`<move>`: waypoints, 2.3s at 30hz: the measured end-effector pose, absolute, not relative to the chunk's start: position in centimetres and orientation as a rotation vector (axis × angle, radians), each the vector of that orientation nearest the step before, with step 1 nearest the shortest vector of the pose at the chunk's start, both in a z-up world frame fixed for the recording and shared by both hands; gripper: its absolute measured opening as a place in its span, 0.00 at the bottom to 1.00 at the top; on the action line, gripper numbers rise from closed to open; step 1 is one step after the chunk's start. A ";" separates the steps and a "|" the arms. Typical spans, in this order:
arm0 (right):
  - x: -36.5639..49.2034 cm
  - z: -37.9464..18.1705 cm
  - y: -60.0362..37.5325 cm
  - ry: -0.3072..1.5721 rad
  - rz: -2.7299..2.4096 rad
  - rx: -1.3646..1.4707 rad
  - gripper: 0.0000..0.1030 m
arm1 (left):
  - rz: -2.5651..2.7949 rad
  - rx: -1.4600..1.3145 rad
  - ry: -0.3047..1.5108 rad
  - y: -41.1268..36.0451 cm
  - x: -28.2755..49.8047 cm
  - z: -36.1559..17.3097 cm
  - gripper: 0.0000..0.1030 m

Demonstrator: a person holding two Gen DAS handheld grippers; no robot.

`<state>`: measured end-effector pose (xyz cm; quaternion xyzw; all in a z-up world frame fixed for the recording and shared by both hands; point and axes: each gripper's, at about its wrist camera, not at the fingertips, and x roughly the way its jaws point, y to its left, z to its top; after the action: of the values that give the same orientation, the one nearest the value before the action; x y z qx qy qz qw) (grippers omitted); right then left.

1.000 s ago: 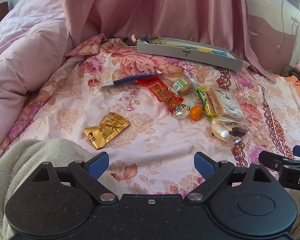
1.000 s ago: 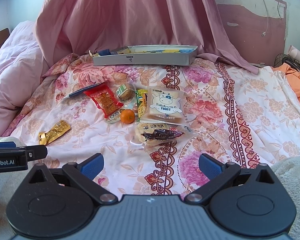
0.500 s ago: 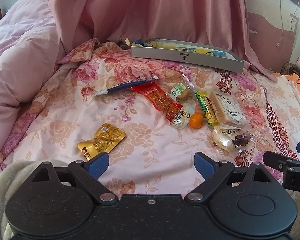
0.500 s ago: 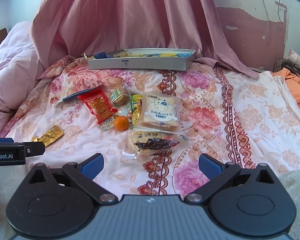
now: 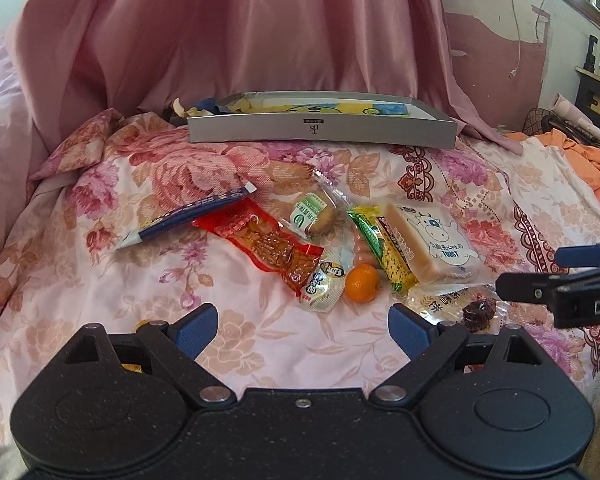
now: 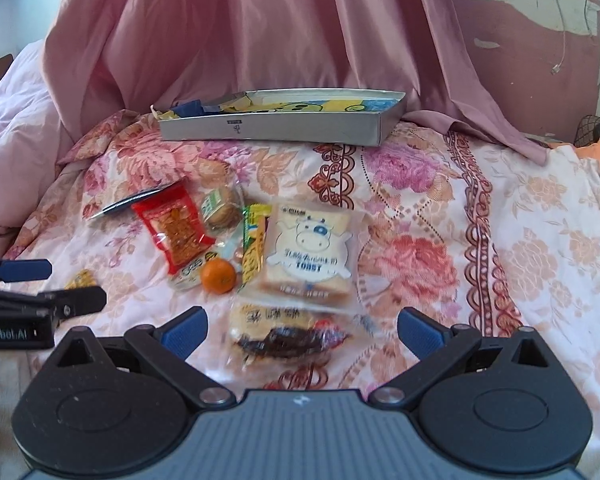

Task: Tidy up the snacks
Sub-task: 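Close the left gripper on the orange mandarin while the right gripper grasps the TOAST packet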

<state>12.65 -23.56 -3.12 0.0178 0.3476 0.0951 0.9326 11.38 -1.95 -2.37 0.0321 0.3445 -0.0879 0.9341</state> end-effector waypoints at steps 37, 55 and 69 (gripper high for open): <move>23.5 -8.3 -25.1 0.740 0.302 0.113 1.00 | -0.488 0.107 0.707 -6.0 21.2 -10.0 0.91; 23.7 -9.0 -25.1 0.787 0.297 0.125 1.00 | -0.486 0.219 0.705 -6.8 20.9 -9.8 0.94; 23.7 -9.2 -24.8 0.779 0.299 0.118 0.89 | -0.562 0.123 0.755 -5.6 21.9 -10.1 0.67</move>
<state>23.69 -24.84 -9.22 0.0574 0.3779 0.1453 0.9126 21.91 -5.58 -10.07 0.0594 0.3637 -0.2707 0.8894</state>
